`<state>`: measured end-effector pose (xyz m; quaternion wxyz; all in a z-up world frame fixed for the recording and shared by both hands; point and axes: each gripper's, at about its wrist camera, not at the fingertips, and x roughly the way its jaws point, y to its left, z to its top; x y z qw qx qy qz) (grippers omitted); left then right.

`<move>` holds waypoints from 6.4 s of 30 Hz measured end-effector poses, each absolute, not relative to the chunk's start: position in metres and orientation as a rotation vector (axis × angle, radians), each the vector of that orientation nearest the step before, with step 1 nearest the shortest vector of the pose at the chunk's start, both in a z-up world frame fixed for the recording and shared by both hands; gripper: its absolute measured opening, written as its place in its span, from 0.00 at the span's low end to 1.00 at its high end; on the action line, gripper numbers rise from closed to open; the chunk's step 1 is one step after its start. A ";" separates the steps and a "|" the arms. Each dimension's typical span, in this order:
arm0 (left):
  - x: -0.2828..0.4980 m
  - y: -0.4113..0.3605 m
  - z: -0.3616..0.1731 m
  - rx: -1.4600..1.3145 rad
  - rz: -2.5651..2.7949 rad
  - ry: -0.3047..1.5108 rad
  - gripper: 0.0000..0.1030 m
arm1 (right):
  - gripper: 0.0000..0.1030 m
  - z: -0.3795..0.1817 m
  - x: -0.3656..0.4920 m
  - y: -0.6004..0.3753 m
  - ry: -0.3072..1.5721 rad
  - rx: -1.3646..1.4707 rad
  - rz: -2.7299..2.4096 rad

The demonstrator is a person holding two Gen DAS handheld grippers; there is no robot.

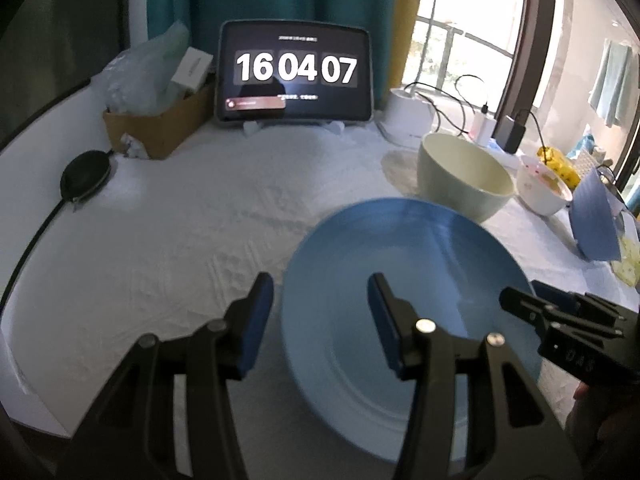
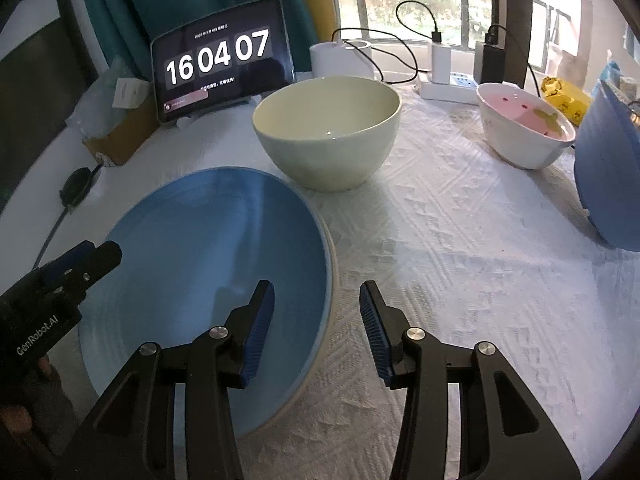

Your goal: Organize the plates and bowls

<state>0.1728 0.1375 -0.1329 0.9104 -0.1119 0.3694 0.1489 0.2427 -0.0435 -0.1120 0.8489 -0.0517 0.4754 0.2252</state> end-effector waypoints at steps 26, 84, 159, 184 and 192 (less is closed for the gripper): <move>0.183 0.052 -0.103 -0.137 0.162 0.721 0.50 | 0.45 -0.085 0.234 -0.130 0.938 0.008 0.394; 0.246 -0.173 -0.066 0.098 -0.170 0.648 0.50 | 0.45 -0.058 0.229 -0.375 0.757 0.242 0.083; 0.306 -0.157 -0.107 0.030 -0.156 0.697 0.29 | 0.18 -0.074 0.299 -0.324 0.800 0.134 0.151; 0.244 -0.117 -0.109 -0.020 -0.143 0.734 0.30 | 0.18 -0.065 0.241 -0.288 0.809 0.111 0.204; 0.229 -0.107 -0.112 -0.033 -0.146 0.762 0.31 | 0.18 -0.070 0.230 -0.280 0.849 0.121 0.216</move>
